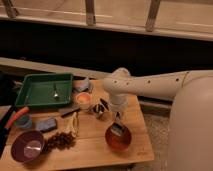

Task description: Wipe red bowl with brush

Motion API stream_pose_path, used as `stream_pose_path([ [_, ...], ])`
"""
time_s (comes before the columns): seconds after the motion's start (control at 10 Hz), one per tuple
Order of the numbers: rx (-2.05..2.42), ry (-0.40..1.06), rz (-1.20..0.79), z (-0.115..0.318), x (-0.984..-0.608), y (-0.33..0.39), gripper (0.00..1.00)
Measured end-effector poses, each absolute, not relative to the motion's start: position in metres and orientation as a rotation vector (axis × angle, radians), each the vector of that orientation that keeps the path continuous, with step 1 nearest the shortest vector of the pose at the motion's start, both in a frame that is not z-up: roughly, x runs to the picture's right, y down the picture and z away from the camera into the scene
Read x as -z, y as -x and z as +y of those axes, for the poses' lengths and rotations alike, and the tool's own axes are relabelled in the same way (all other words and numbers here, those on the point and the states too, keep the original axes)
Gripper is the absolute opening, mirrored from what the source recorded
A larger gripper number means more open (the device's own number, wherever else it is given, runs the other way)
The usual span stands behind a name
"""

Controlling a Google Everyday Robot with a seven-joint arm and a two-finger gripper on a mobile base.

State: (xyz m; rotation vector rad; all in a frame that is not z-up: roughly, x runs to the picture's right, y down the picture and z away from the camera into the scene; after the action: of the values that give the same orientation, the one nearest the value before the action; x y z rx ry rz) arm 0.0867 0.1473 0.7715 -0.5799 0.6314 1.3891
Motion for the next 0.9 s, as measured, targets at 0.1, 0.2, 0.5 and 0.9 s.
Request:
stream_pose_path([
  [0.1,-1.412,0.564,0.639,0.144,-0.771,-0.093,0.0],
  [0.2,-1.434,0.548,0.647,0.142,-0.769,-0.101,0.0],
  [0.5,-1.484,0.515,0.68,0.149,-0.76,-0.125,0.0],
  [0.9,-1.467,0.496,0.694,0.172,-0.737,-0.123,0.0],
])
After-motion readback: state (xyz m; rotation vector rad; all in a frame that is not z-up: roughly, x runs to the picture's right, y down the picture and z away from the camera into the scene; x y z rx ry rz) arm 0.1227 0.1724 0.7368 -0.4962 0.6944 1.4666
